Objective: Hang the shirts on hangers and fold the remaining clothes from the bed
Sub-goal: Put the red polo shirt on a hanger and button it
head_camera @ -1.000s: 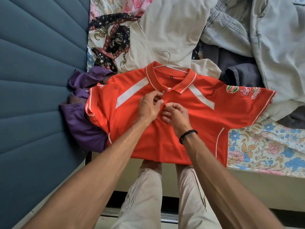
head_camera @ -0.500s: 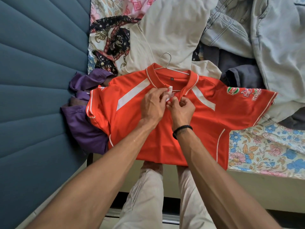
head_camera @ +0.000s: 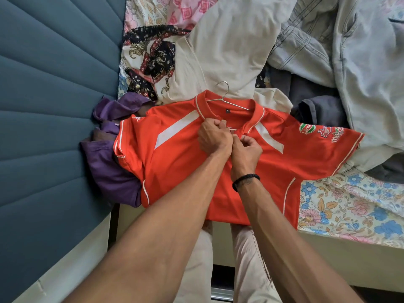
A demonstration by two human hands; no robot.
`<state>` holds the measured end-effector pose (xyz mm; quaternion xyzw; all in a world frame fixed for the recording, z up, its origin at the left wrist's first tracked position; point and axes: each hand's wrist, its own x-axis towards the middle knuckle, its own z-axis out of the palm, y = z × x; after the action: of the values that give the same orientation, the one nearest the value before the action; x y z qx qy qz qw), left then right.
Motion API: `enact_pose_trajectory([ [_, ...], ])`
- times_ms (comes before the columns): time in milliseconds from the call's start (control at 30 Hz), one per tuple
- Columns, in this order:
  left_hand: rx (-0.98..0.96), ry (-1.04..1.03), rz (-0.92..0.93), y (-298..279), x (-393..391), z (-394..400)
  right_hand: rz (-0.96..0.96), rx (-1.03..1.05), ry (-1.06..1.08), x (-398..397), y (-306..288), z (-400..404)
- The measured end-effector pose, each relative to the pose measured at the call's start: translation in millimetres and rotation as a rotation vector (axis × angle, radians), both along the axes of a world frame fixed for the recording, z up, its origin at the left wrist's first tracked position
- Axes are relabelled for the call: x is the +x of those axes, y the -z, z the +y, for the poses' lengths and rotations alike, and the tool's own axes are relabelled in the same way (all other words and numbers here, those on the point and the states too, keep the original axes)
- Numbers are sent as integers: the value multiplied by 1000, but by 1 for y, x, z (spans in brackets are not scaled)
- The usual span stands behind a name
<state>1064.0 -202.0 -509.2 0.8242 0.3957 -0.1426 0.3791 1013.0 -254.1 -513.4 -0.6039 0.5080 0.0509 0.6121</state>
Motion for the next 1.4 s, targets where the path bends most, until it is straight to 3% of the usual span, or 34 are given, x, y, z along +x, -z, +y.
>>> enact_pose_trajectory([
  [100, -113, -14, -99, 0, -7, 9, -5, -36, -35, 4, 0, 2],
  [333, -392, 17, -61, -4, -19, 45, -9, 50, -149, 8, -5, 6],
  [467, -415, 55, -57, -6, -14, 44, 10, 70, -205, 11, -9, 0],
  [700, -536, -52, -48, -6, -17, 41, 39, 61, -260, 12, -12, -4],
  [767, -526, -47, -61, -6, -18, 43, 27, 76, -273, 11, -15, -3],
  [900, -331, 102, -94, -3, -17, 46, -54, 185, -286, 6, -17, 1],
  [1000, -337, 187, -74, -1, -11, 51, -72, 264, -223, 4, -18, -1],
  [1233, -386, 424, -22, -10, 1, 57, 38, 221, -103, 12, -10, -2],
  [1400, -209, 450, -123, -10, 4, 57, 28, 135, -152, 19, -10, 3],
])
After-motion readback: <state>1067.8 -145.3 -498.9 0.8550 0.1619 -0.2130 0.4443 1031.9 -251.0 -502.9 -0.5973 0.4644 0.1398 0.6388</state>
